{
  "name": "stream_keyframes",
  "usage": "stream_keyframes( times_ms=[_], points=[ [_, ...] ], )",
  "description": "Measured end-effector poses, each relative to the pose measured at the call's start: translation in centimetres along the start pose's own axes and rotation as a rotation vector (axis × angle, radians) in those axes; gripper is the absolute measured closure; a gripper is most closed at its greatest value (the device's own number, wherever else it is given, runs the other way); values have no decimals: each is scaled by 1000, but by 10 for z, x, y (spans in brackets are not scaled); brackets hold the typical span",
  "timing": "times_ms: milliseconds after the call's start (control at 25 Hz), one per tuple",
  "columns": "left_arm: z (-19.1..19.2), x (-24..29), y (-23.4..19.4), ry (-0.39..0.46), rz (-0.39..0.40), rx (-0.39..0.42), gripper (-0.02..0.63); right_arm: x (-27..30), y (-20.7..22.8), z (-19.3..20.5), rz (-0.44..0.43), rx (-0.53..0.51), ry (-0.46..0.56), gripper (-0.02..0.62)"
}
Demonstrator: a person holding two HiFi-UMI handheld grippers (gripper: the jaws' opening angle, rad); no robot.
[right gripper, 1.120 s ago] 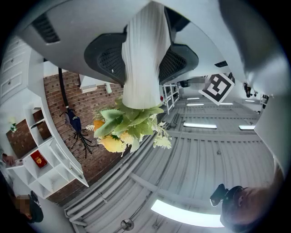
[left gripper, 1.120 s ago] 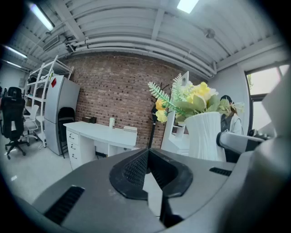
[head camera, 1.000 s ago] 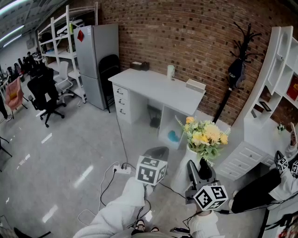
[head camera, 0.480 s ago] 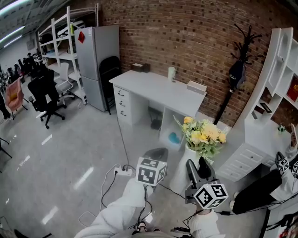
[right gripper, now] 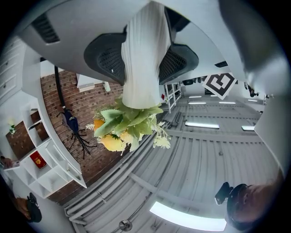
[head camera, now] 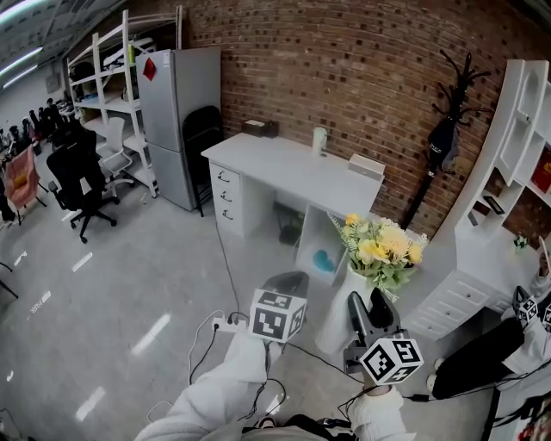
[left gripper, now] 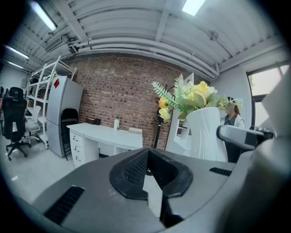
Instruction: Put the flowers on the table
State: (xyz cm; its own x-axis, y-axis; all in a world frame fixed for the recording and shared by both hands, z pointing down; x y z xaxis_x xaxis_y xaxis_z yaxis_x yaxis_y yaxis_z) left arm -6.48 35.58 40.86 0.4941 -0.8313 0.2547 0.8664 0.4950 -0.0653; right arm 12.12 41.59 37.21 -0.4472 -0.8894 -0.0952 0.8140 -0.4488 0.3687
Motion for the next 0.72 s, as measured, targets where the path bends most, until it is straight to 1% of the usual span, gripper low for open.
stream_keyframes(
  times_ms=[280, 520, 720],
  points=[
    [1, 17, -18, -13, 10, -2, 600, 23, 5, 0, 9, -3, 6, 342],
    [-5, 46, -39, -12, -2, 2, 600, 57, 19, -3, -7, -9, 17, 342],
    [-23, 84, -61, 2, -16, 19, 600, 97, 39, -13, -27, -17, 31, 342]
  ],
)
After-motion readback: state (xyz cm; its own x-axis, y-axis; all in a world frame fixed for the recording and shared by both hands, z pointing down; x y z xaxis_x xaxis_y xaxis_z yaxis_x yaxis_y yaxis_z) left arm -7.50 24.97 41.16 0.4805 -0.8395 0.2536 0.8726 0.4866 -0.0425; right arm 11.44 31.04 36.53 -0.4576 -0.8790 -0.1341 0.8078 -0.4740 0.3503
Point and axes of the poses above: the fingertips, and each gripper's own axes: x forward along the fingers, y to its right, z out of its underside, the point moved 6 cm from there along -x, backward along the fingers, and after that the axes turned 8 degrees about x, right-handed, at the moved point
